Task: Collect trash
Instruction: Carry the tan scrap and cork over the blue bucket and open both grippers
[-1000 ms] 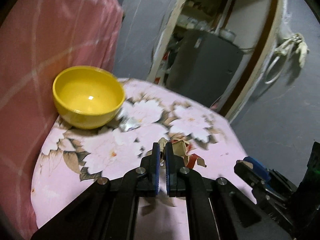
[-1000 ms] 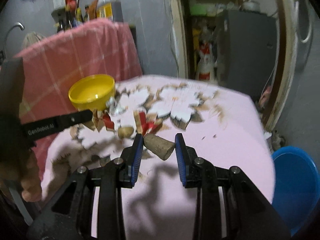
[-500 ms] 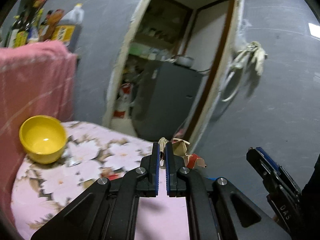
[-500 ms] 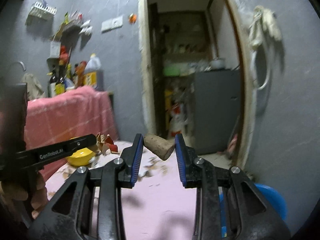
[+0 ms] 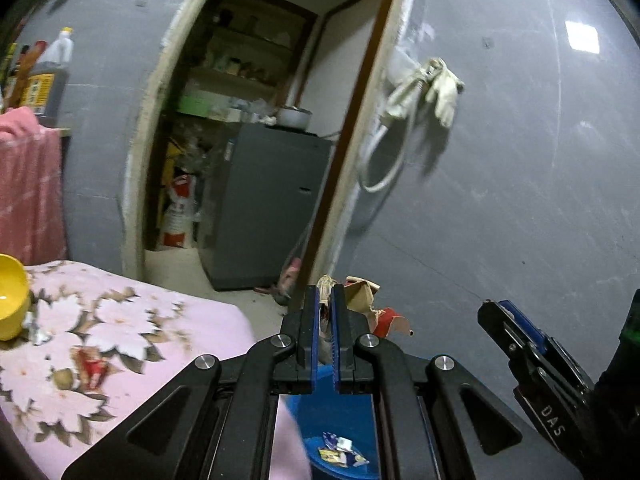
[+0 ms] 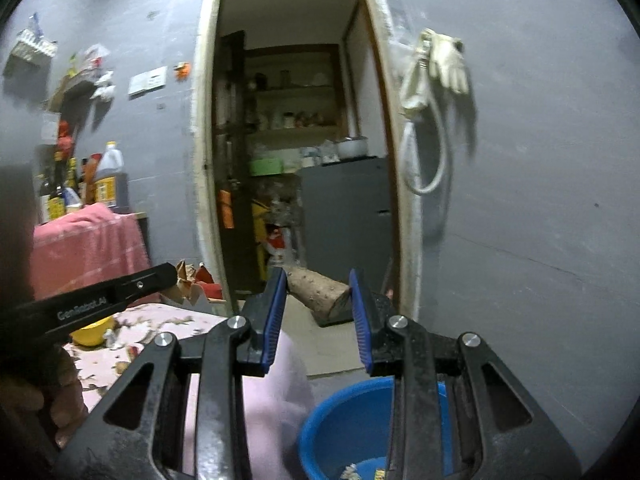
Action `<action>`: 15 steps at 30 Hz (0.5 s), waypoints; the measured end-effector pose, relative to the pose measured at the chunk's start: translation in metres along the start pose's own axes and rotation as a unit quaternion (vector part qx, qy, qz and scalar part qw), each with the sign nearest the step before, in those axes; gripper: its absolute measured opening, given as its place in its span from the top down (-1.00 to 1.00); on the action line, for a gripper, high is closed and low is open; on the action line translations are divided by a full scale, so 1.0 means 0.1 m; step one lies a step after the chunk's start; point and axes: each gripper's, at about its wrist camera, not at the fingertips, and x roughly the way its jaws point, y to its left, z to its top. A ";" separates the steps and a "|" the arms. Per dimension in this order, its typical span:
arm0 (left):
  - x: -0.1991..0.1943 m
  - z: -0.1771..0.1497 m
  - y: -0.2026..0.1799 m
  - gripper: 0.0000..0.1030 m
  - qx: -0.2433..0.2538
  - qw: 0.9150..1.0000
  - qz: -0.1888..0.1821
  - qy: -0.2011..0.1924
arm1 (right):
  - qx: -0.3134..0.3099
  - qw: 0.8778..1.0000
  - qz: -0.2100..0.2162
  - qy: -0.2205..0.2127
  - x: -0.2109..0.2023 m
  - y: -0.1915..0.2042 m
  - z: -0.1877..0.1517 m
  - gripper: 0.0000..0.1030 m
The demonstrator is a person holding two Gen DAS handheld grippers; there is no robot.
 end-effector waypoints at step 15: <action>0.79 -0.37 -0.24 0.91 -0.007 0.992 -0.006 0.129 | 0.057 0.993 -0.051 0.095 0.32 -0.65 -0.41 -0.16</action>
